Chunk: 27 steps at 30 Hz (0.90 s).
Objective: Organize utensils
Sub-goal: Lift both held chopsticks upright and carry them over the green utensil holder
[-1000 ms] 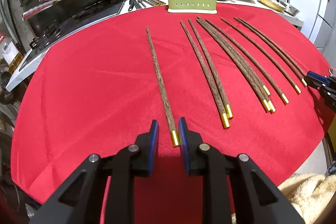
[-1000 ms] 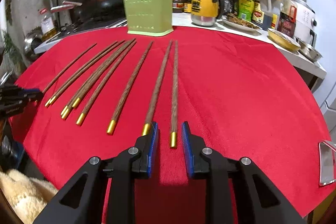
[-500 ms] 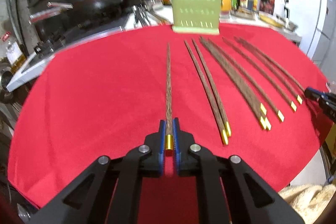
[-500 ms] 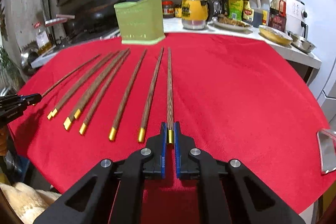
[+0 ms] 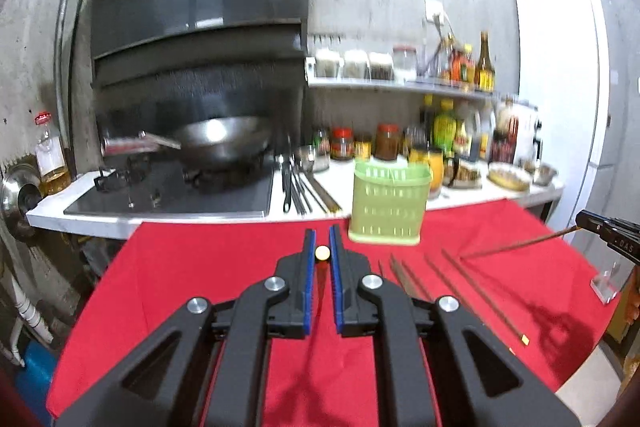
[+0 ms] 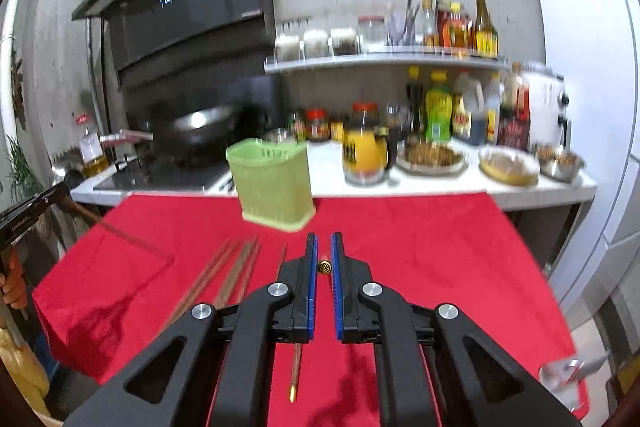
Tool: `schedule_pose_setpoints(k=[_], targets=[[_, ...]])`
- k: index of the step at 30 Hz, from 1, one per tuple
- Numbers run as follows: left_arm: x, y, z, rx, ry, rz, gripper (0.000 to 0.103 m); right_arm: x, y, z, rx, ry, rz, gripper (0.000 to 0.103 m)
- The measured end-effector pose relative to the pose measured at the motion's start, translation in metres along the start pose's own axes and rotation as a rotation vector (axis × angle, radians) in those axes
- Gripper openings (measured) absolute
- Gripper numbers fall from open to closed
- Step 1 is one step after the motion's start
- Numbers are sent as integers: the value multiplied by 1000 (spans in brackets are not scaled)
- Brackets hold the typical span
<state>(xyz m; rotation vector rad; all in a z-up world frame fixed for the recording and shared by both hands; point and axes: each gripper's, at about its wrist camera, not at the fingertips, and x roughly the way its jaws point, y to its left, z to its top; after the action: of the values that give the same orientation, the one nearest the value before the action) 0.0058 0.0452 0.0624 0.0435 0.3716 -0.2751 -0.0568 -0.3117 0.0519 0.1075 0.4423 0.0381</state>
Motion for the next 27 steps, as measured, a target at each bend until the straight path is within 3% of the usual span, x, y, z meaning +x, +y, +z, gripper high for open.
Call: schedule_pose_setpoints(k=[9,18,24,27], targets=[[-2,11,12,-30,-34,-10,7,-13,7,44,-50,-73,-28,7],[7,12,16,-15,-30,5,7,12,7,57,-71,-47,-38,7],[48,11,-7,-29,136,5,6,52,0,28,-30,92,-48,7],[59,12,-18,-43,180,-6,5,55,1,20,-39,95,-65,7]])
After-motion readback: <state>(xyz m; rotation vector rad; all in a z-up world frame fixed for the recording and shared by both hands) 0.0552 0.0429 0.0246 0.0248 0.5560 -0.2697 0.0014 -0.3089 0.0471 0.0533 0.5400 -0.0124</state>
